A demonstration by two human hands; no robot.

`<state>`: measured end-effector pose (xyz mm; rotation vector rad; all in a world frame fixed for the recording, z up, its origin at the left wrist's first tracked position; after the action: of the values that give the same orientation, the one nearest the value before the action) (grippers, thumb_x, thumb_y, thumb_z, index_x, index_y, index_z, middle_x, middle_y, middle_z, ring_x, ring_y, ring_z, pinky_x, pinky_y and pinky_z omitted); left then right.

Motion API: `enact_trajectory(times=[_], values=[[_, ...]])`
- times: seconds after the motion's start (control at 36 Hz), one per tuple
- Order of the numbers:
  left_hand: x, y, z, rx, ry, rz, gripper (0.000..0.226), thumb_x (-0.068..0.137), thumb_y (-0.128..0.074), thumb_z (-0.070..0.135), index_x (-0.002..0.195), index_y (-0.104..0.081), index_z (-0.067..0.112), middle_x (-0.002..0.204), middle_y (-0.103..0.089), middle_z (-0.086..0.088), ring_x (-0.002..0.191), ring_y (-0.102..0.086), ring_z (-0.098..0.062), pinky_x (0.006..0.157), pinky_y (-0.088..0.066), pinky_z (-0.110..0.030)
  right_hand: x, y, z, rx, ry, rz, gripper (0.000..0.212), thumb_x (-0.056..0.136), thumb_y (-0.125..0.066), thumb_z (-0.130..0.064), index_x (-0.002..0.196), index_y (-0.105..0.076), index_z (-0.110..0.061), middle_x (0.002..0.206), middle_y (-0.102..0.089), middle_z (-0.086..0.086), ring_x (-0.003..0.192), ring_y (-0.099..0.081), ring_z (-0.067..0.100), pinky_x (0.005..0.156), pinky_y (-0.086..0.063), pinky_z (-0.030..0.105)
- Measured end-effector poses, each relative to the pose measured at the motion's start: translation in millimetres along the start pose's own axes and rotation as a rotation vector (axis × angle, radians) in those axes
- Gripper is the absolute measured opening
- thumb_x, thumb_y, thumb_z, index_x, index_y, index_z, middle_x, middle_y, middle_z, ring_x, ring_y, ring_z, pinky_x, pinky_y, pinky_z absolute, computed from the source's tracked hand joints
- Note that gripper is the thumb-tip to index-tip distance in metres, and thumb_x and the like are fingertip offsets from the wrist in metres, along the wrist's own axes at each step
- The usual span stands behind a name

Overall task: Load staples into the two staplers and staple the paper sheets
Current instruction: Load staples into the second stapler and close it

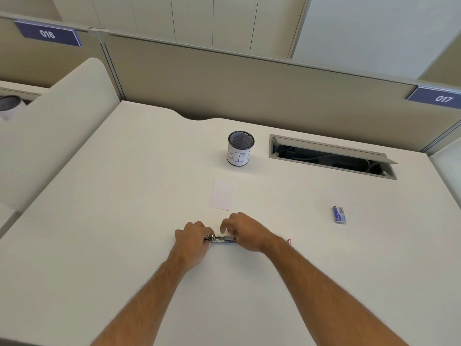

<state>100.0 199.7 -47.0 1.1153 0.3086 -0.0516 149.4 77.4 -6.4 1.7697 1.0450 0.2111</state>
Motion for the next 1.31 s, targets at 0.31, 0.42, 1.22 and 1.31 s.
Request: enact_trajectory(times=[0.31, 0.42, 1.22, 1.31], values=[[-1, 2, 3, -0.011, -0.01, 0.0, 0.023, 0.098, -0.06, 0.031, 0.12, -0.068, 0.035, 0.116, -0.06, 0.011, 0.115, -0.05, -0.017, 0.092, -0.035, -0.037, 3, -7, -9, -0.174, 0.055, -0.085, 0.042, 0.092, -0.049, 0.007, 0.115, -0.073, -0.02, 0.105, -0.063, 0.005, 0.1, -0.057, 0.025, 0.077, -0.048, 0.041], [-1, 2, 3, -0.007, -0.01, -0.003, 0.024, 0.098, -0.06, 0.031, 0.12, -0.067, 0.035, 0.117, -0.06, 0.011, 0.114, -0.05, -0.018, 0.091, -0.035, -0.037, 5, -9, -8, -0.209, 0.043, -0.096, 0.038, 0.082, -0.047, 0.012, 0.098, -0.071, -0.013, 0.095, -0.061, 0.003, 0.089, -0.055, 0.026, 0.072, -0.046, 0.041], [-3, 4, 3, -0.078, 0.01, 0.024, 0.02, 0.097, -0.061, 0.025, 0.113, -0.07, 0.034, 0.11, -0.061, 0.011, 0.112, -0.051, -0.018, 0.094, -0.034, -0.038, -10, -1, 24, -0.085, -0.071, 0.036, 0.024, 0.099, -0.057, -0.017, 0.114, -0.075, -0.015, 0.111, -0.067, 0.006, 0.107, -0.059, 0.025, 0.086, -0.048, 0.035], [-5, 5, 2, -0.085, 0.012, 0.035, 0.02, 0.097, -0.061, 0.025, 0.113, -0.071, 0.033, 0.11, -0.061, 0.01, 0.111, -0.051, -0.019, 0.093, -0.034, -0.038, -13, -1, 23, -0.121, -0.076, 0.074, 0.024, 0.099, -0.057, -0.017, 0.114, -0.076, -0.016, 0.111, -0.068, 0.005, 0.107, -0.058, 0.026, 0.085, -0.048, 0.038]])
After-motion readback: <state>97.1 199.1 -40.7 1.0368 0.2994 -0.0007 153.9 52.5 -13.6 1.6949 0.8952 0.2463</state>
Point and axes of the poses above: each hand's wrist, its own x-axis towards the middle knuckle, its own y-axis out of the back of the hand, z = x × y, the point moved 10 cm from there along x, towards the middle knuckle
